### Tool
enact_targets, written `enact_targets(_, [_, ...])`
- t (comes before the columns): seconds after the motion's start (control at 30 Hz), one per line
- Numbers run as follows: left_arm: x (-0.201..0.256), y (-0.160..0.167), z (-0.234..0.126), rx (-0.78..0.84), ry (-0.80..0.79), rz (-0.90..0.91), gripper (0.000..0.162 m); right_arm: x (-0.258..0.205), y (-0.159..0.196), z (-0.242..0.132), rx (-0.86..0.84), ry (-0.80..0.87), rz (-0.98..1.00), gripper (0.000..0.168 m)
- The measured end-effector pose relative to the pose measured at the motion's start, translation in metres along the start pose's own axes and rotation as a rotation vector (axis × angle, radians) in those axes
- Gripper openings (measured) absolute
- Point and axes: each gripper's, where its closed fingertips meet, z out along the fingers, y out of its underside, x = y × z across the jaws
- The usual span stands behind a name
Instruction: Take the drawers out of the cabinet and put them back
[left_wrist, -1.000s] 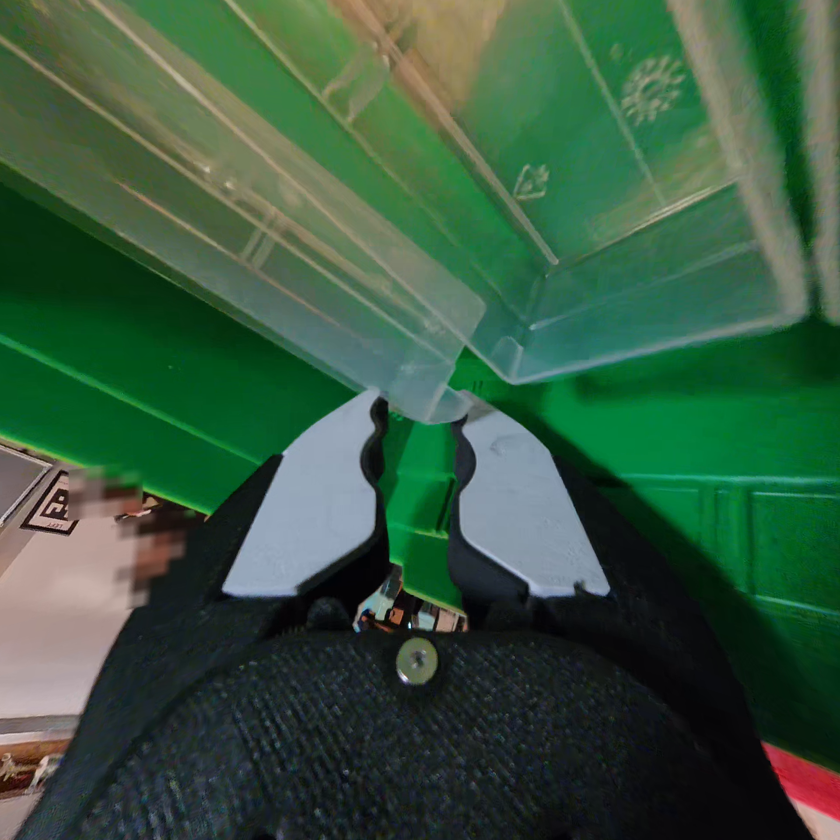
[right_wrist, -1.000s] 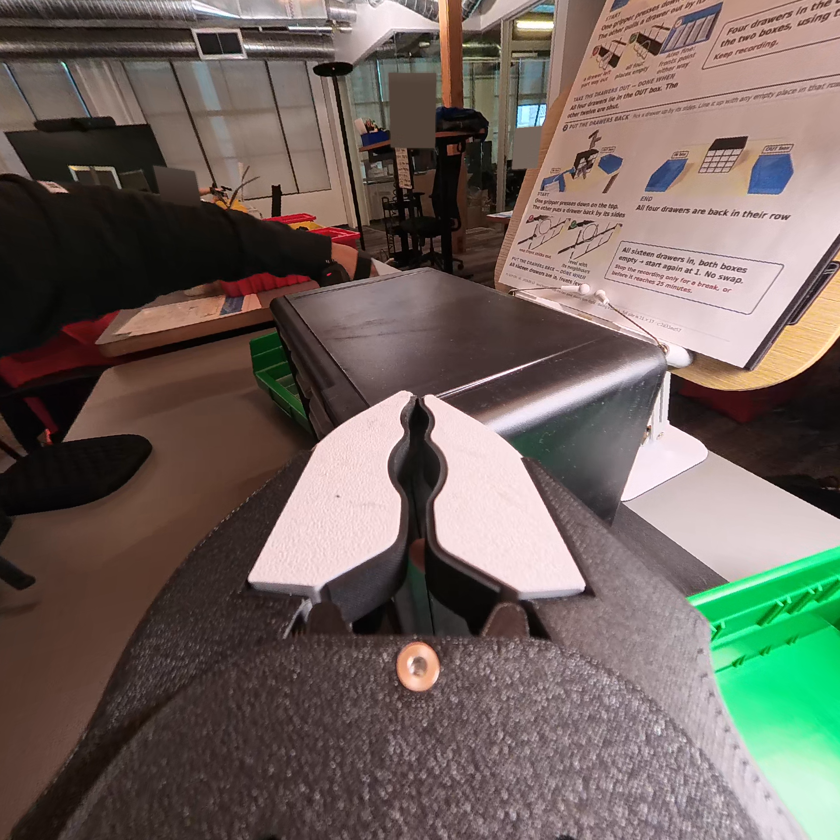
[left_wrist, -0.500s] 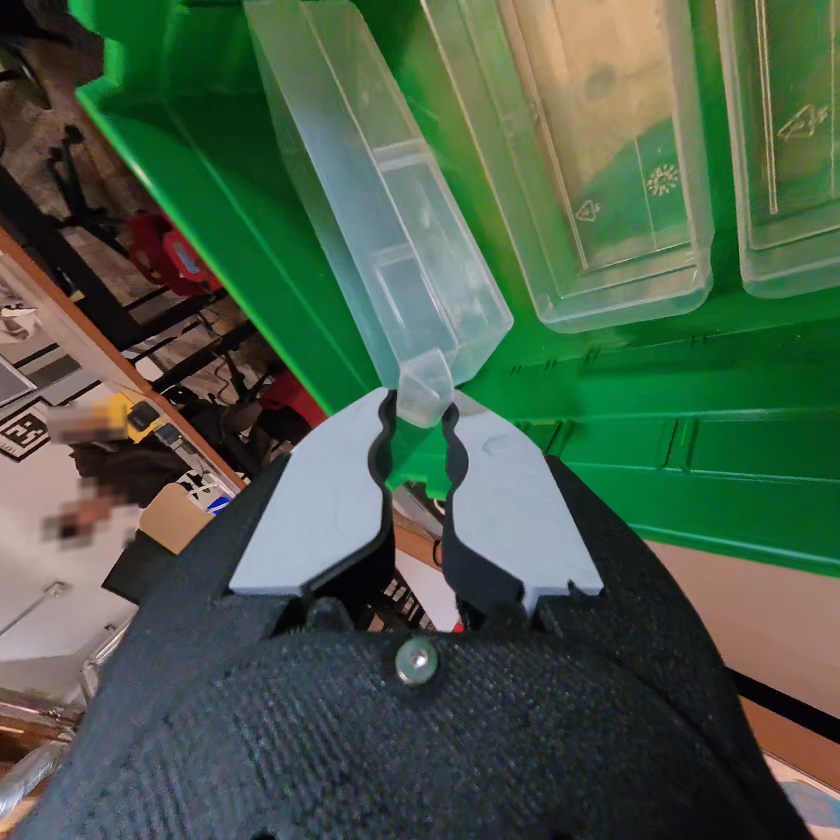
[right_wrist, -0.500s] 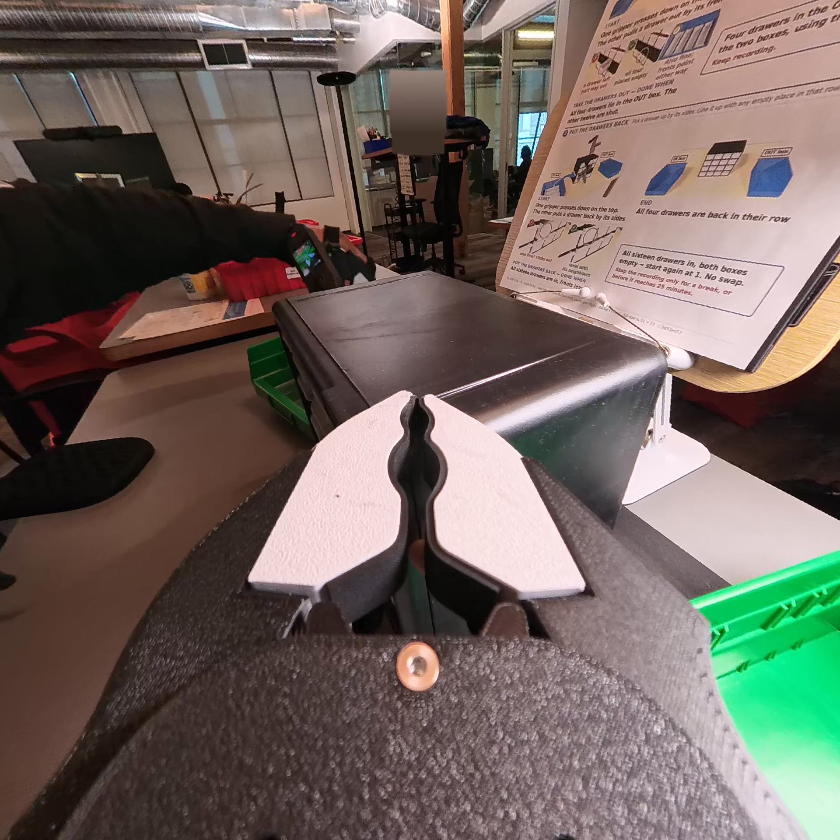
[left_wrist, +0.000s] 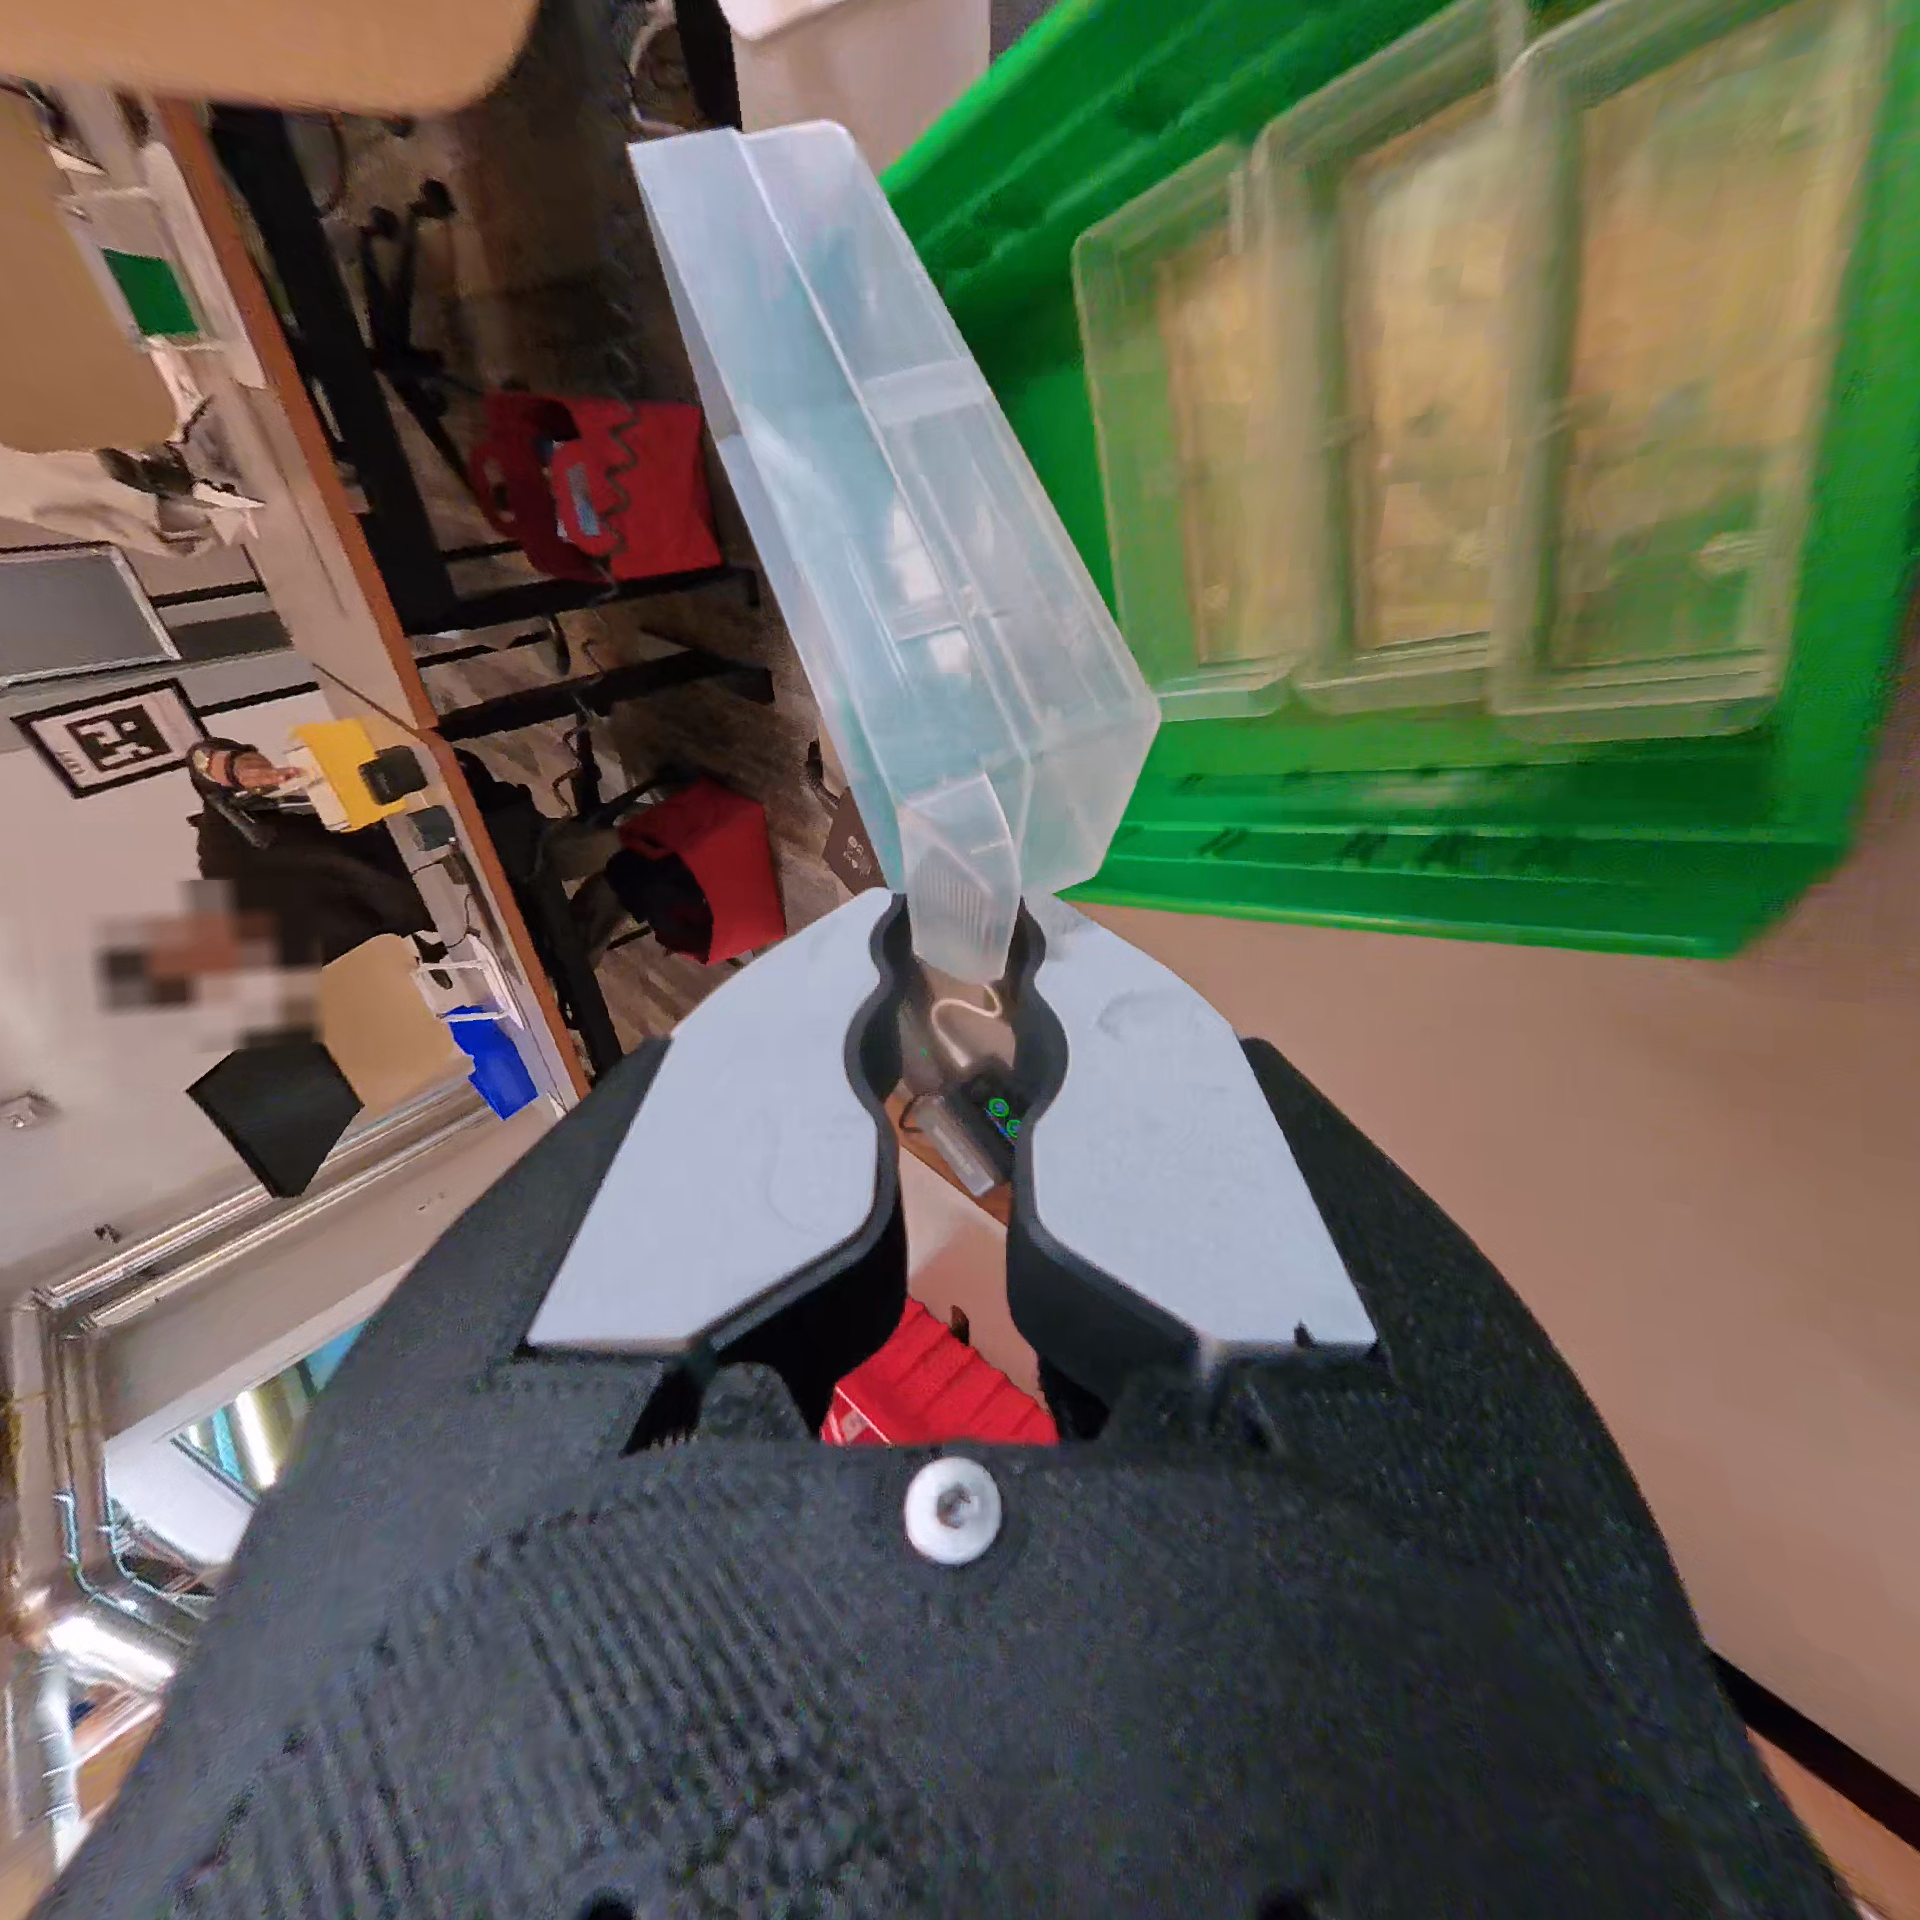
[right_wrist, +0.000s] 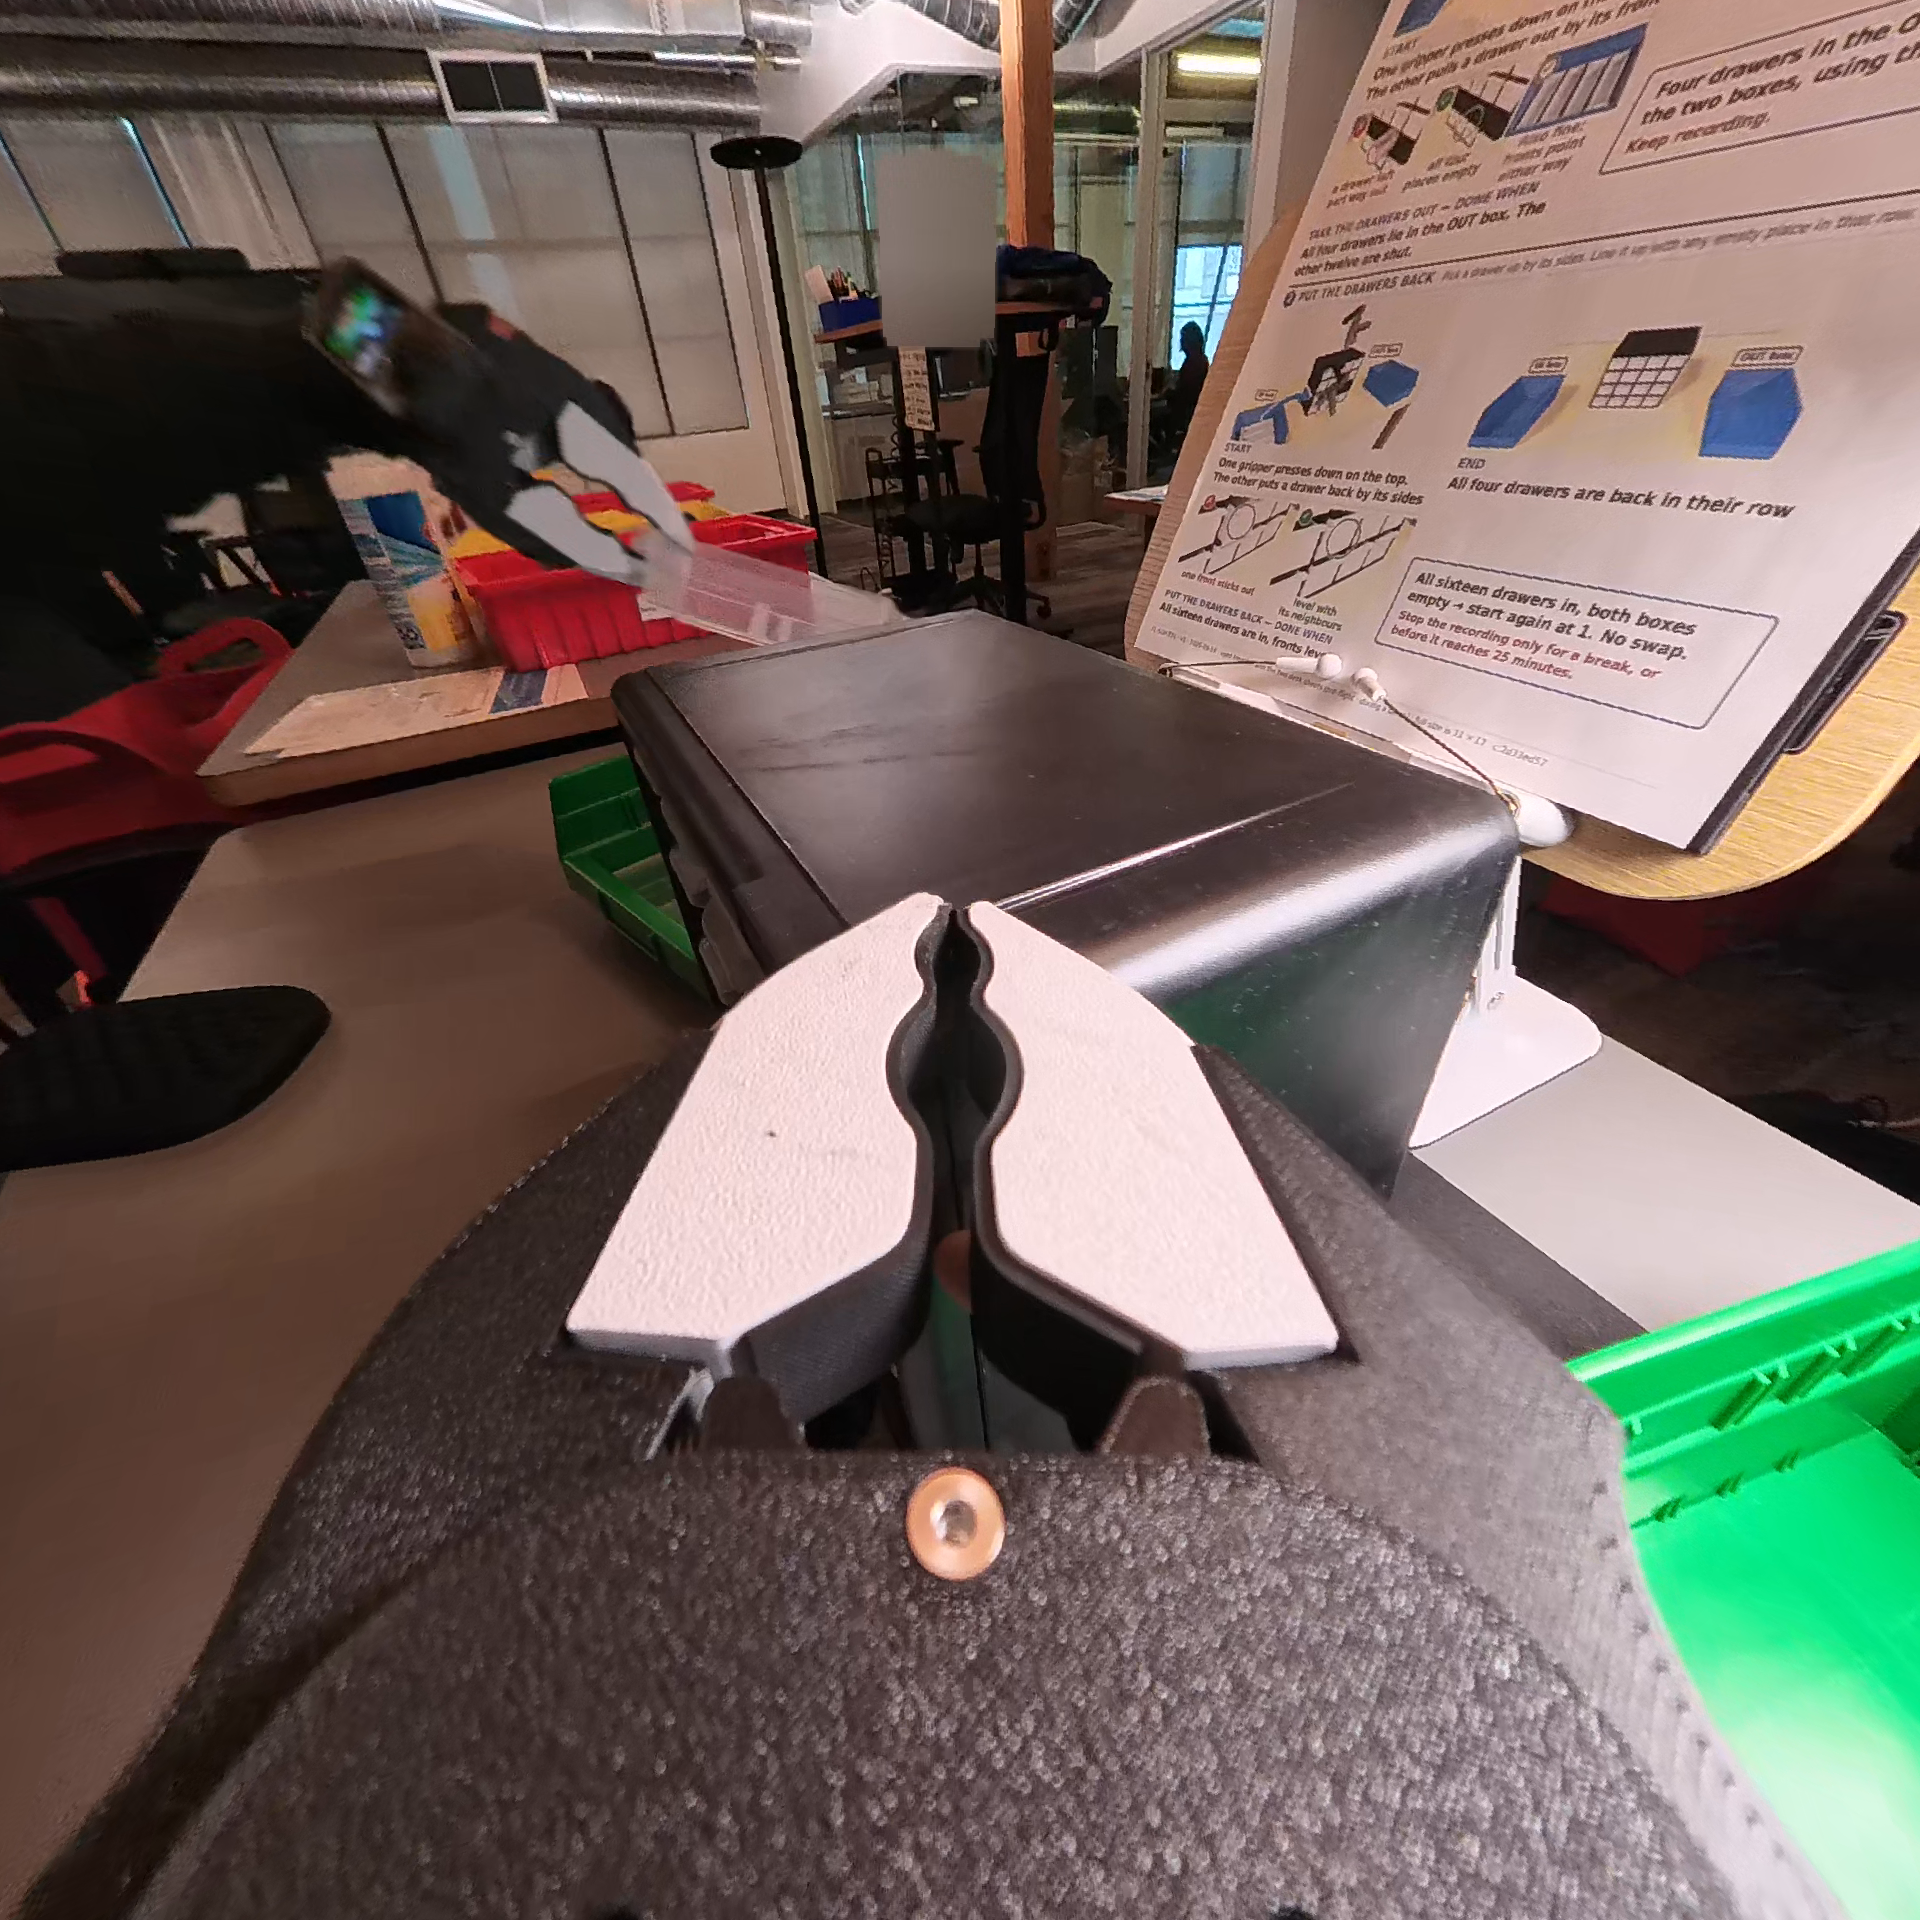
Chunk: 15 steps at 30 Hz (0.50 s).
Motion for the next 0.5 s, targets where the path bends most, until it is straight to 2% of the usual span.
enact_targets(0.13, [0.045, -0.025, -0.070, 0.045, 0.017, -0.006, 0.018, 0.000, 0.000, 0.000, -0.010, 0.010, -0.005, 0.000])
enact_targets(0.3, [0.125, -0.077, -0.132, 0.092, 0.187, -0.007, 0.018, 0.000, 0.000, 0.000, -0.005, 0.008, 0.009, 0.000])
enact_targets(0.4, [0.162, -0.115, -0.140, 0.103, 0.279, -0.012, 0.018, 0.000, 0.000, 0.000, -0.010, 0.016, 0.007, 0.000])
enact_targets(0.5, [0.182, -0.146, -0.123, 0.055, 0.324, -0.079, 0.018, -0.001, 0.001, 0.000, -0.019, 0.031, -0.004, 0.000])
